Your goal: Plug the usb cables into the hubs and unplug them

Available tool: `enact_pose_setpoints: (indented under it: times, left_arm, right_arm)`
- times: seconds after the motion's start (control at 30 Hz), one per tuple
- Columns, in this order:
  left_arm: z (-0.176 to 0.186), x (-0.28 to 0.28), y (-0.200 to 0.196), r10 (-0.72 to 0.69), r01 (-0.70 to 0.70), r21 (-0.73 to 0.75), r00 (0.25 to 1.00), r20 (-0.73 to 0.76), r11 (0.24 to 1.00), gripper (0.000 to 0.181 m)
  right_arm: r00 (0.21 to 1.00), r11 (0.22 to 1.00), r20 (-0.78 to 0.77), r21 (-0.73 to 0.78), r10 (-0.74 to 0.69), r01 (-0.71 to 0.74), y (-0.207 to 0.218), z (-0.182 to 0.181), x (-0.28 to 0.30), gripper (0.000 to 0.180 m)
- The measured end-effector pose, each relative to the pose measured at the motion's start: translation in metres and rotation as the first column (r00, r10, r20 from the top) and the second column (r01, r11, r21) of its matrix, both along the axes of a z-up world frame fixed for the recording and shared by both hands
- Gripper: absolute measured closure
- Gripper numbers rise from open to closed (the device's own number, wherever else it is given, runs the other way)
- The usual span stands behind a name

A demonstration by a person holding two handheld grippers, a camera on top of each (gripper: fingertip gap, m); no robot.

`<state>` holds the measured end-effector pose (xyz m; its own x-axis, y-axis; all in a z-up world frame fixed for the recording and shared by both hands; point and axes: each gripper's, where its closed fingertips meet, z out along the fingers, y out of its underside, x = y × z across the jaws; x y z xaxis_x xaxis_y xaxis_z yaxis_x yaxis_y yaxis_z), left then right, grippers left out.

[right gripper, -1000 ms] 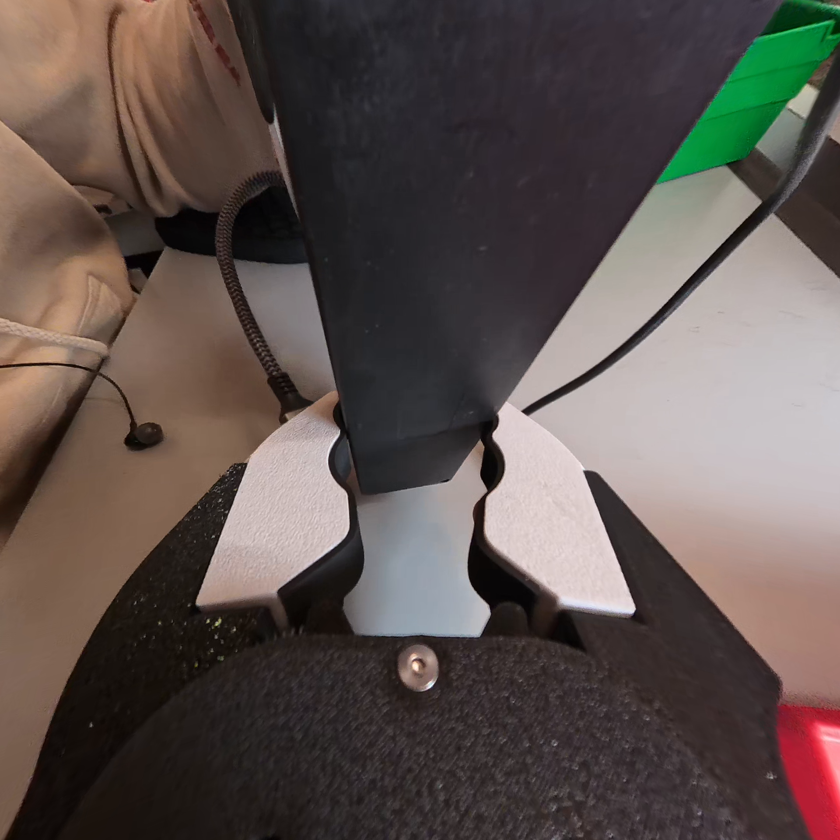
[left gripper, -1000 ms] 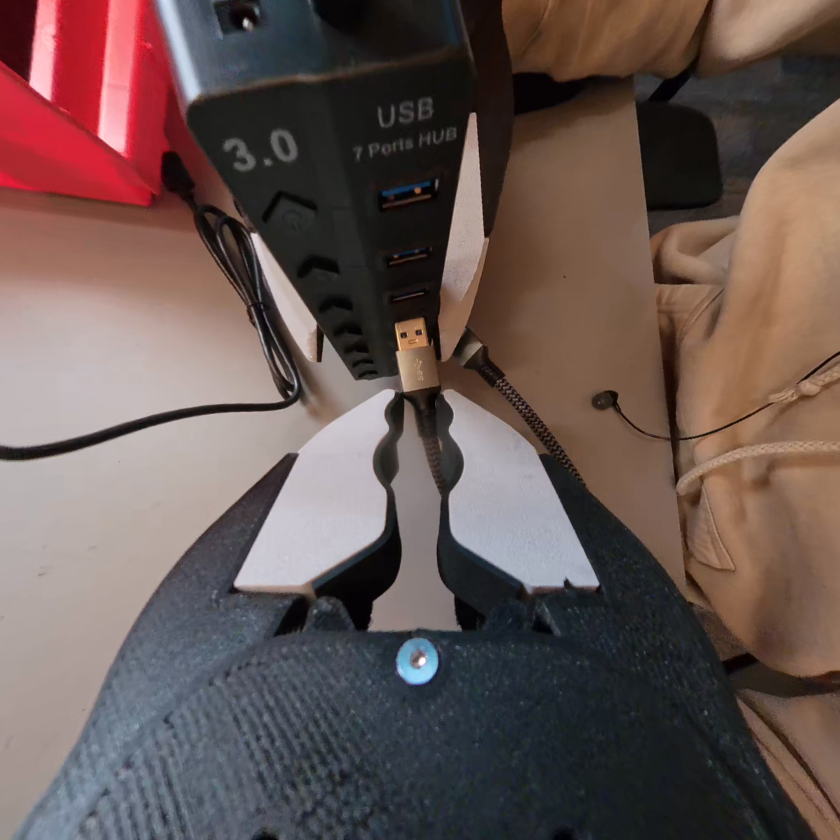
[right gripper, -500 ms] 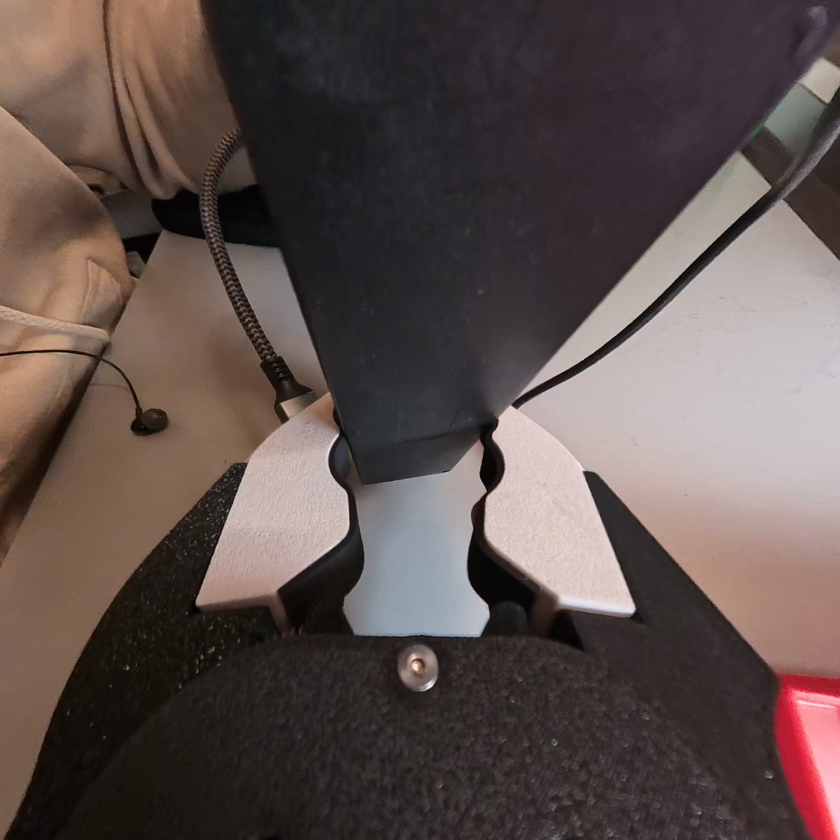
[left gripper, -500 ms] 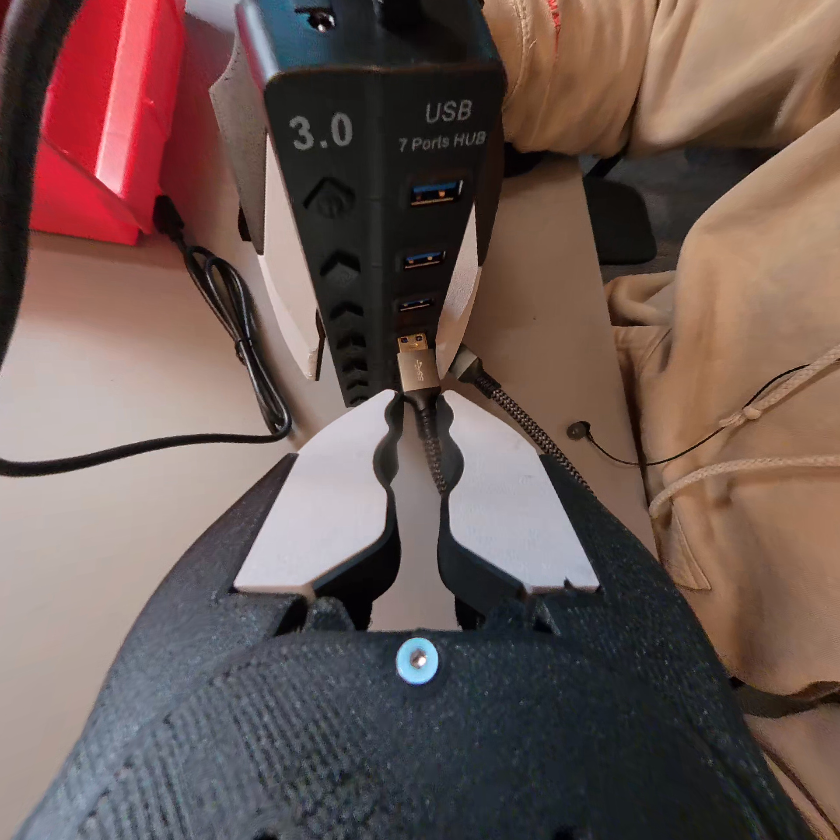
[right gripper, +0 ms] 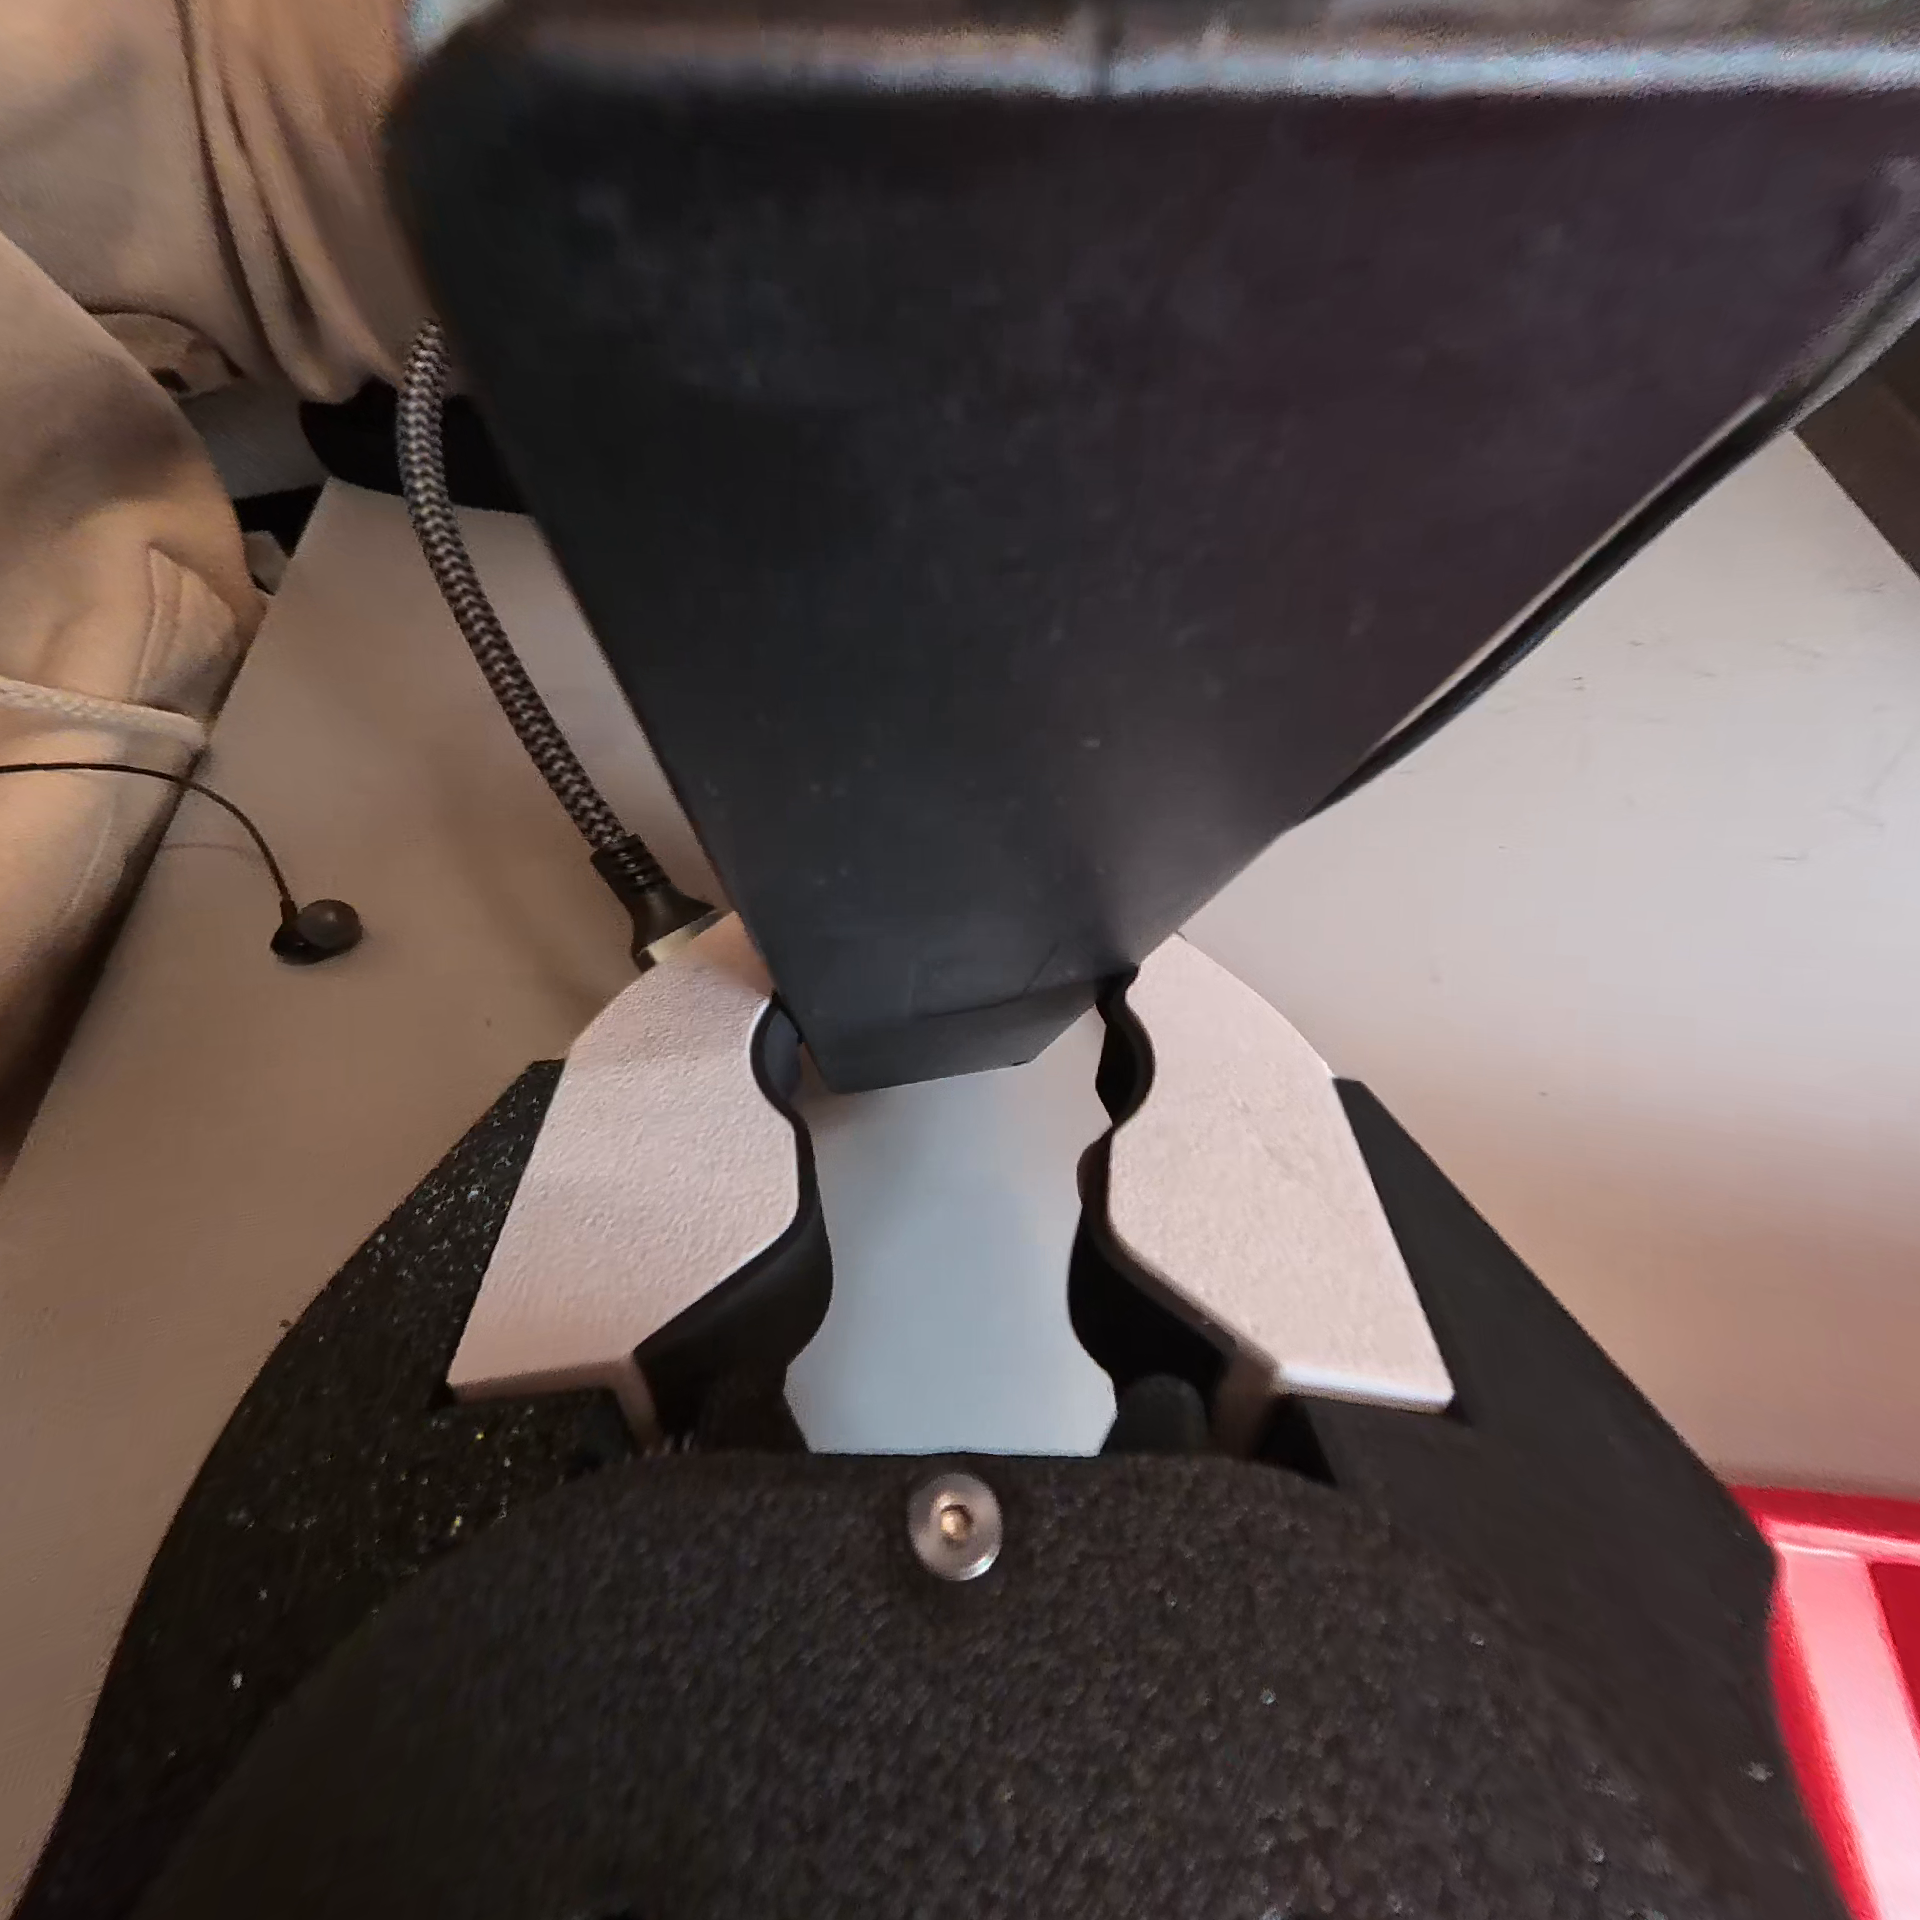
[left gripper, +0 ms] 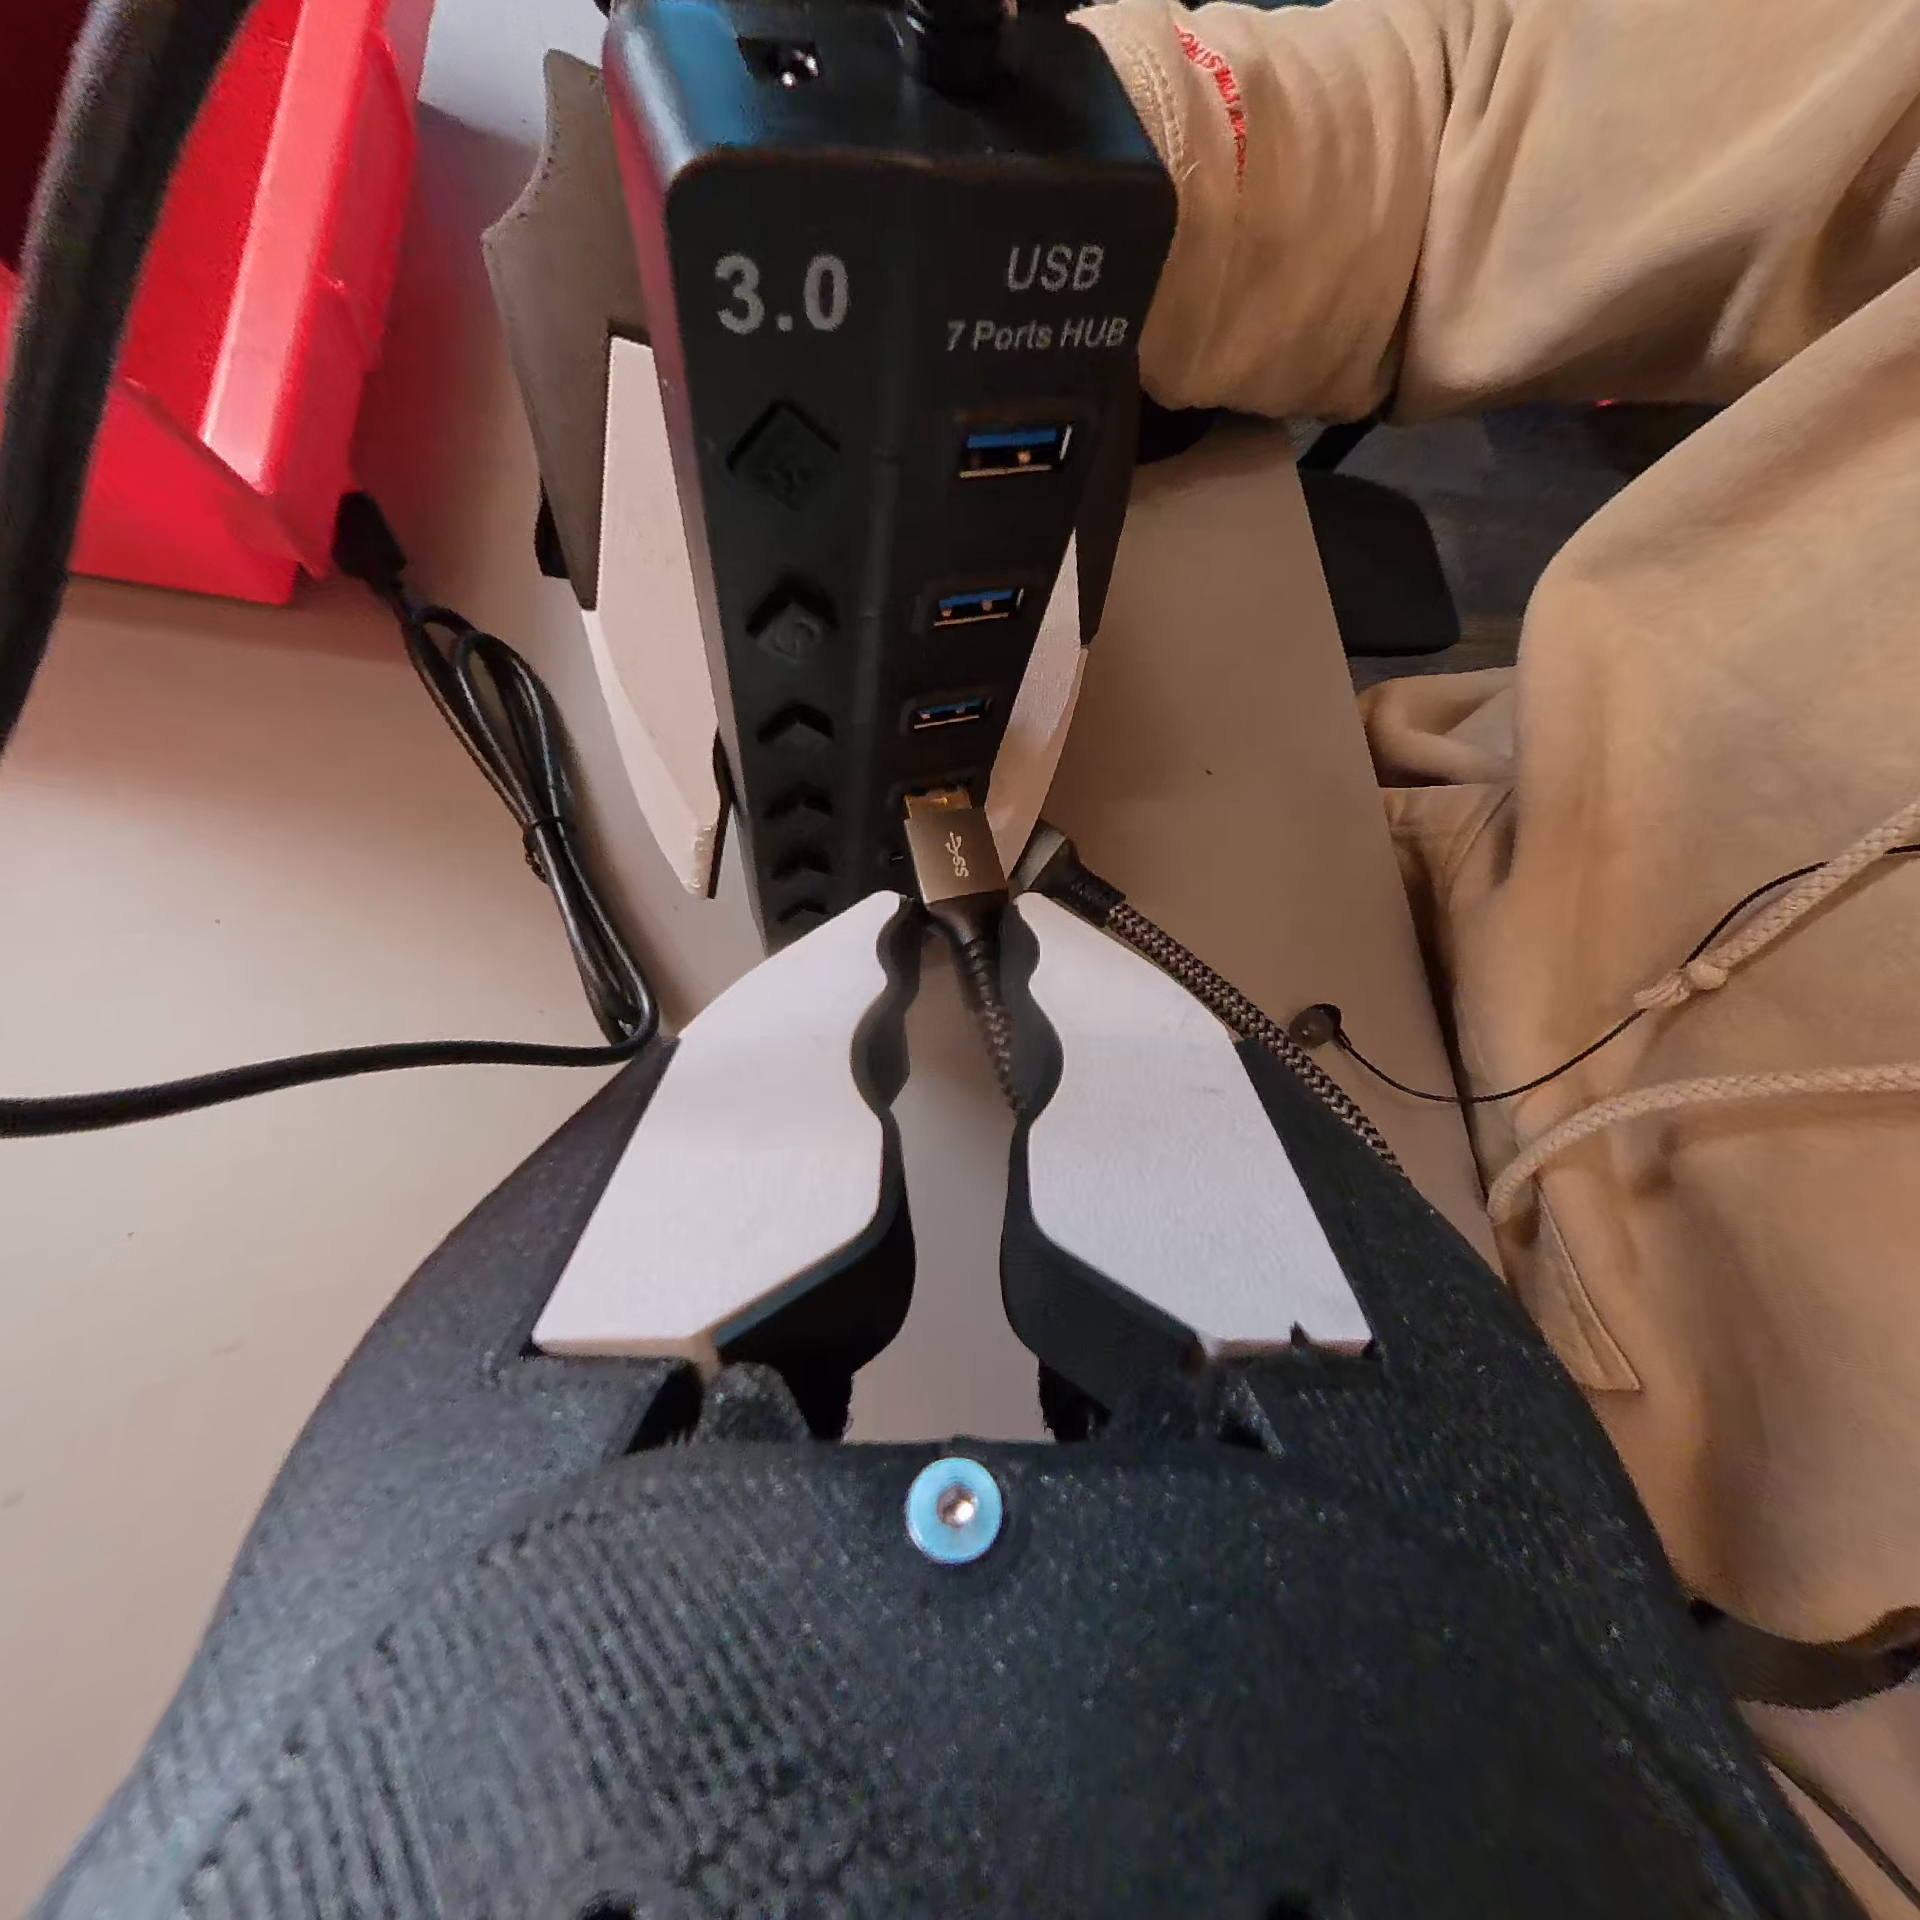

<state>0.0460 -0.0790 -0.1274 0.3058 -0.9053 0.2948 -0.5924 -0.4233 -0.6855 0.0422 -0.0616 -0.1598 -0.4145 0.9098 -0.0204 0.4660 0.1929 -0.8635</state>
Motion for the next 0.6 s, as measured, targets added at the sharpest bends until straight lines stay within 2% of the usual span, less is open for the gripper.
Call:
enact_pose_setpoints:
  times: [0.23, 0.33, 0.47, 0.6]
  left_arm:
    - [-0.0034, 0.0034, -0.0015, -0.011, 0.011, -0.004, 1.0, 0.014, 1.0, 0.165]
    - [0.0022, 0.0093, -0.0019, -0.018, 0.018, 0.002, 0.998, 0.058, 1.0, 0.164]
    - [-0.0006, 0.0091, -0.0016, -0.018, 0.018, 0.006, 0.999, 0.039, 1.0, 0.164]
    - [0.0044, 0.0079, 0.0027, 0.002, -0.001, -0.008, 0.994, 0.105, 1.0, 0.164]
  right_arm:
    - [1.0, 1.0, 0.022, 0.03, -0.005, 0.005, -0.0006, -0.0037, -0.0003, 0.124]
    - [1.0, 1.0, 0.02, -0.007, 0.016, -0.016, -0.0051, -0.0001, 0.0008, 0.124]
    - [0.999, 1.0, 0.029, 0.011, 0.016, -0.016, -0.004, -0.0026, 0.0013, 0.124]
    - [1.0, 1.0, -0.029, 0.002, -0.008, 0.008, 0.0011, 0.0038, -0.0014, 0.123]
